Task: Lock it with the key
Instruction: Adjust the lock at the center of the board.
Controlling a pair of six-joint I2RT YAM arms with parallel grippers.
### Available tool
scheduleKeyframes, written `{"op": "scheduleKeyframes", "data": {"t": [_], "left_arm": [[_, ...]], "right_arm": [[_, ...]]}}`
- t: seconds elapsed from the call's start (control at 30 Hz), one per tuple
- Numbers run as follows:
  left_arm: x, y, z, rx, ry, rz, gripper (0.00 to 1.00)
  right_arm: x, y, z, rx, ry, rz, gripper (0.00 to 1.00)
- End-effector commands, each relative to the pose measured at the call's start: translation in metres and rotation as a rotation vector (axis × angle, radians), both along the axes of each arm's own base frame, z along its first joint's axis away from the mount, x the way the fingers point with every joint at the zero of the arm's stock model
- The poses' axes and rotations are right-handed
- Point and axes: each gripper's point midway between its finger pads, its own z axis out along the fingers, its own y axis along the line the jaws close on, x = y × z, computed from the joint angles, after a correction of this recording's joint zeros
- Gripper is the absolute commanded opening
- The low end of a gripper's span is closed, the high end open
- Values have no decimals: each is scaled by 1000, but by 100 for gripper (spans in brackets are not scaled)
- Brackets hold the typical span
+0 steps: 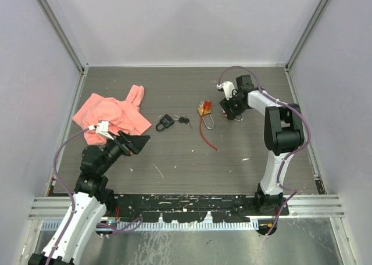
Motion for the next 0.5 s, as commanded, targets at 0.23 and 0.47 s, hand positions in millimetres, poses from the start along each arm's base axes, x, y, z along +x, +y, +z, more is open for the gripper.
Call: {"op": "scheduleKeyframes", "data": {"t": [0.23,0.47], "left_arm": [[-1,0,15,-19,-44,-6,98],[1,-1,18,-40,-45,-4,98]], "right_arm": [[-10,34,75,264,-106,67,63],[-28,74,82,503,-10,94,62]]}}
